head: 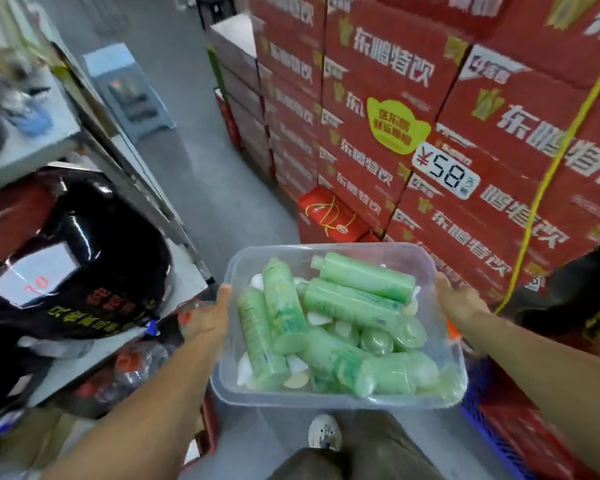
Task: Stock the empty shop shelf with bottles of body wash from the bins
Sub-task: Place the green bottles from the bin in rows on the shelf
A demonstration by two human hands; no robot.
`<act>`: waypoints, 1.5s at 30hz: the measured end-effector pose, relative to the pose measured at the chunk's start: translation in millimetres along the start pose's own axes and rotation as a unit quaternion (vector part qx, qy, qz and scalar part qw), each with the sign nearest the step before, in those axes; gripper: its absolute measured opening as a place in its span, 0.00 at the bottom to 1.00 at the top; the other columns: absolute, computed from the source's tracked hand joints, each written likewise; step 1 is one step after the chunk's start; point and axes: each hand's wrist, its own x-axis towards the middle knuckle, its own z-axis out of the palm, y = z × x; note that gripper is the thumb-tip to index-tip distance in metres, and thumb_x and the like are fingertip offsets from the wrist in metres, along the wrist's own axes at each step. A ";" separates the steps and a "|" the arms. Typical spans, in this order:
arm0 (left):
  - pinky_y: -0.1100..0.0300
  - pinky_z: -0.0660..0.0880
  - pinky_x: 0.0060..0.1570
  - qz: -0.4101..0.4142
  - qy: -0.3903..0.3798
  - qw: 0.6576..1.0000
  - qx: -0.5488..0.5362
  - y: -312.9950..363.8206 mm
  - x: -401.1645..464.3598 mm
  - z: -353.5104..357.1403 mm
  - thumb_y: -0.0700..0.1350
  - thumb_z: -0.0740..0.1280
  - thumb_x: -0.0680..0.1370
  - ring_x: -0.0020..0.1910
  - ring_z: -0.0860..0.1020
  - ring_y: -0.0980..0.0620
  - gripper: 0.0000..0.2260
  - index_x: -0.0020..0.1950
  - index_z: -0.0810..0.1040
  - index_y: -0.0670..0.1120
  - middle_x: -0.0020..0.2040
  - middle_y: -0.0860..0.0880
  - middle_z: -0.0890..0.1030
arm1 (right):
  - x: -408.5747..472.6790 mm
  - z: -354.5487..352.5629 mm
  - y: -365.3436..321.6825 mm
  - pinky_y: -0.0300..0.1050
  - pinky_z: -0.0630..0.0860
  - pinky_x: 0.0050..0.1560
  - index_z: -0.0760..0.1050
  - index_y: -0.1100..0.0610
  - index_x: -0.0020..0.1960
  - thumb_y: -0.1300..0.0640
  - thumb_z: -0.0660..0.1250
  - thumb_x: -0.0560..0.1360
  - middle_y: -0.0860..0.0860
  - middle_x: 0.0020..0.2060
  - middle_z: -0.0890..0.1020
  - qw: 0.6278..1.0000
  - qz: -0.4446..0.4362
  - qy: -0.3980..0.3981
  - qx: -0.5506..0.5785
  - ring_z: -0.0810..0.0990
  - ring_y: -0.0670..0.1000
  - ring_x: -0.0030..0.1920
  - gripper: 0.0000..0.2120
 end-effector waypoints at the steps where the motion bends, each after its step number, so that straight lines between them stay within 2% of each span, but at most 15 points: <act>1: 0.44 0.74 0.62 -0.010 0.008 1.000 0.000 3.6 17.5 -4.5 0.82 0.49 0.58 0.56 0.79 0.38 0.55 0.62 0.78 0.39 0.58 0.36 0.80 | 9.3 4.0 -24.0 0.53 0.72 0.59 0.74 0.65 0.59 0.36 0.51 0.79 0.67 0.55 0.77 1.000 -0.020 -0.006 -0.013 0.76 0.64 0.55 0.33; 2: 0.45 0.74 0.62 -0.018 0.005 1.000 -0.022 16.0 22.9 -13.6 0.82 0.51 0.59 0.56 0.79 0.38 0.54 0.62 0.78 0.38 0.58 0.36 0.80 | 19.8 8.1 -48.6 0.53 0.72 0.59 0.75 0.67 0.60 0.37 0.52 0.79 0.67 0.56 0.77 0.999 -0.035 -0.007 -0.022 0.76 0.65 0.56 0.33; 5: 0.47 0.72 0.64 -0.041 0.010 0.997 -0.059 57.3 43.5 -33.7 0.69 0.60 0.75 0.61 0.76 0.36 0.40 0.65 0.74 0.33 0.63 0.33 0.76 | 54.2 23.0 -116.1 0.55 0.72 0.59 0.72 0.70 0.64 0.38 0.54 0.79 0.68 0.59 0.77 0.997 -0.060 -0.004 -0.040 0.76 0.65 0.59 0.35; 7: 0.47 0.72 0.63 -0.063 0.027 0.996 -0.064 75.0 75.9 -35.8 0.66 0.61 0.77 0.61 0.76 0.36 0.37 0.66 0.73 0.31 0.64 0.32 0.75 | 78.3 33.0 -161.3 0.56 0.71 0.61 0.70 0.71 0.65 0.38 0.54 0.79 0.68 0.59 0.76 0.996 -0.074 -0.014 -0.050 0.75 0.66 0.61 0.36; 10: 0.47 0.74 0.61 -0.077 0.048 0.992 -0.086 109.4 130.1 -44.3 0.69 0.61 0.74 0.59 0.77 0.36 0.39 0.65 0.75 0.34 0.62 0.34 0.78 | 116.7 46.4 -234.2 0.53 0.69 0.62 0.72 0.70 0.64 0.38 0.54 0.79 0.69 0.61 0.75 0.991 -0.098 -0.035 -0.083 0.73 0.66 0.63 0.35; 14: 0.54 0.74 0.51 -0.111 0.058 0.986 -0.109 163.1 196.3 -62.4 0.69 0.60 0.74 0.51 0.79 0.39 0.38 0.62 0.76 0.34 0.58 0.36 0.80 | 155.9 66.1 -335.1 0.52 0.67 0.63 0.71 0.72 0.65 0.41 0.53 0.80 0.70 0.63 0.74 0.987 -0.121 -0.046 -0.099 0.72 0.66 0.65 0.33; 19: 0.49 0.75 0.57 -0.144 0.081 0.973 -0.159 220.4 273.3 -84.5 0.70 0.60 0.74 0.59 0.76 0.35 0.41 0.68 0.72 0.35 0.64 0.37 0.76 | 195.3 95.6 -459.9 0.54 0.68 0.63 0.70 0.72 0.66 0.40 0.54 0.80 0.70 0.63 0.73 0.983 -0.141 -0.045 -0.112 0.72 0.68 0.64 0.35; 24: 0.40 0.77 0.56 -0.193 0.043 0.919 -0.341 242.2 396.2 -79.4 0.79 0.63 0.55 0.56 0.80 0.38 0.52 0.65 0.76 0.41 0.63 0.41 0.78 | 239.4 143.5 -584.9 0.53 0.71 0.59 0.72 0.72 0.63 0.39 0.57 0.79 0.70 0.61 0.75 0.976 -0.166 -0.052 -0.130 0.74 0.67 0.62 0.35; 28: 0.39 0.77 0.55 -0.221 0.005 0.903 -0.369 266.9 499.7 -89.9 0.76 0.60 0.66 0.54 0.80 0.37 0.41 0.60 0.76 0.42 0.59 0.41 0.79 | 275.5 192.0 -679.5 0.54 0.72 0.57 0.73 0.71 0.63 0.38 0.59 0.78 0.70 0.61 0.75 0.976 -0.167 -0.058 -0.131 0.75 0.68 0.61 0.36; 30: 0.36 0.76 0.55 -0.231 0.011 0.898 -0.375 279.6 538.4 -103.6 0.81 0.60 0.56 0.53 0.80 0.36 0.50 0.62 0.75 0.43 0.61 0.39 0.78 | 291.8 212.8 -723.9 0.53 0.72 0.56 0.74 0.72 0.62 0.37 0.57 0.78 0.70 0.60 0.75 0.974 -0.169 -0.058 -0.142 0.75 0.67 0.61 0.37; 33: 0.42 0.74 0.60 -0.240 0.039 0.896 -0.372 323.0 592.8 -129.8 0.80 0.60 0.55 0.60 0.77 0.38 0.56 0.71 0.69 0.41 0.66 0.39 0.75 | 308.0 237.7 -783.6 0.51 0.71 0.52 0.76 0.72 0.57 0.33 0.55 0.76 0.71 0.56 0.77 0.970 -0.181 -0.071 -0.148 0.76 0.67 0.58 0.40; 36: 0.46 0.77 0.54 -0.240 0.082 0.896 -0.364 381.0 617.6 -177.6 0.76 0.63 0.59 0.53 0.79 0.39 0.48 0.61 0.73 0.37 0.58 0.41 0.78 | 321.0 264.1 -850.0 0.53 0.72 0.50 0.77 0.74 0.53 0.31 0.56 0.74 0.72 0.52 0.79 0.968 -0.201 -0.071 -0.133 0.78 0.67 0.55 0.43; 40: 0.41 0.77 0.54 -0.253 0.093 0.902 -0.336 398.0 733.2 -205.8 0.76 0.63 0.55 0.50 0.79 0.37 0.46 0.58 0.76 0.41 0.56 0.41 0.79 | 338.7 299.6 -944.4 0.49 0.68 0.44 0.76 0.74 0.51 0.36 0.56 0.78 0.69 0.47 0.77 0.966 -0.195 -0.082 -0.150 0.78 0.66 0.53 0.37; 43: 0.41 0.77 0.55 -0.255 0.097 0.898 -0.345 440.7 796.8 -232.9 0.77 0.64 0.56 0.49 0.80 0.39 0.44 0.55 0.77 0.42 0.54 0.42 0.79 | 360.1 328.7 -1013.8 0.52 0.72 0.48 0.72 0.73 0.62 0.36 0.58 0.77 0.69 0.58 0.76 0.966 -0.190 -0.092 -0.149 0.77 0.66 0.57 0.38; 45: 0.45 0.77 0.55 -0.247 0.090 0.900 -0.346 477.4 820.3 -253.7 0.74 0.64 0.65 0.49 0.80 0.40 0.38 0.53 0.77 0.40 0.52 0.40 0.80 | 381.3 349.9 -1060.5 0.51 0.72 0.50 0.71 0.72 0.64 0.36 0.58 0.77 0.68 0.61 0.75 0.964 -0.193 -0.107 -0.148 0.76 0.66 0.59 0.38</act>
